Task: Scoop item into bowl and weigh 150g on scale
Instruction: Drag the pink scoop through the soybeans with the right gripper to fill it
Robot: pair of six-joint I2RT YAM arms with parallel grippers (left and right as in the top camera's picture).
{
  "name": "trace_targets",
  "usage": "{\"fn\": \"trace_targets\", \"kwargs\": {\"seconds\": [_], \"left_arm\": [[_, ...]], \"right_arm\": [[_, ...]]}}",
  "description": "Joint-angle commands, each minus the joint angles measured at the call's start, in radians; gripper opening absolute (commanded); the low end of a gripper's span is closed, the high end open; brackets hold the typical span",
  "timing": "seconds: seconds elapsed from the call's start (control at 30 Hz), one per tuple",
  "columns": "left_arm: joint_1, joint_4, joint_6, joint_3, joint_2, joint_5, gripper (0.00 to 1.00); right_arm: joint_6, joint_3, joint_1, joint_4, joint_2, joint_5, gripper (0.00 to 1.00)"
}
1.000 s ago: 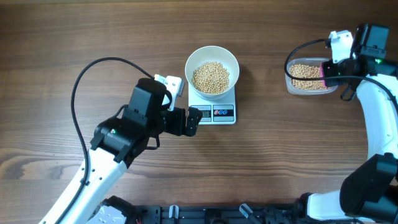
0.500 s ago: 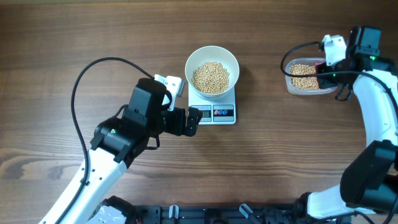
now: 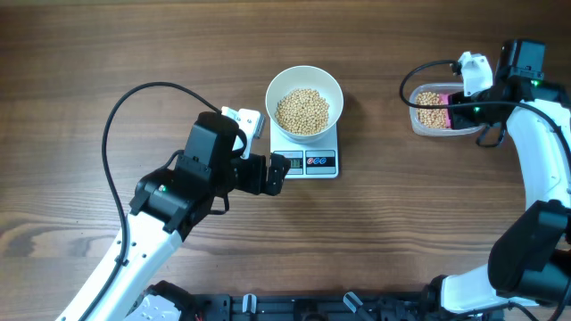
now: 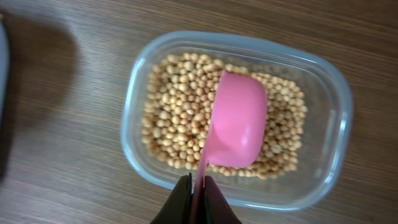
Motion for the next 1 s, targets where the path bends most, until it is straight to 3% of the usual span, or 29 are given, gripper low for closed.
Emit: {"fn": "trace_targets", "kwargs": {"seconds": [0.0, 0.43, 0.97], "left_arm": [[-0.005, 0.003, 0.005, 0.0, 0.006, -0.002, 1.0], [-0.005, 0.003, 0.005, 0.0, 0.006, -0.002, 1.0], [-0.005, 0.003, 0.005, 0.0, 0.006, -0.002, 1.0]], "right_arm": [[0.016, -0.008, 0.006, -0.005, 0.018, -0.129, 0.04], [0.068, -0.008, -0.023, -0.009, 0.023, -0.244, 0.04], [0.164, -0.008, -0.203, -0.017, 0.073, -0.484, 0.04]]}}
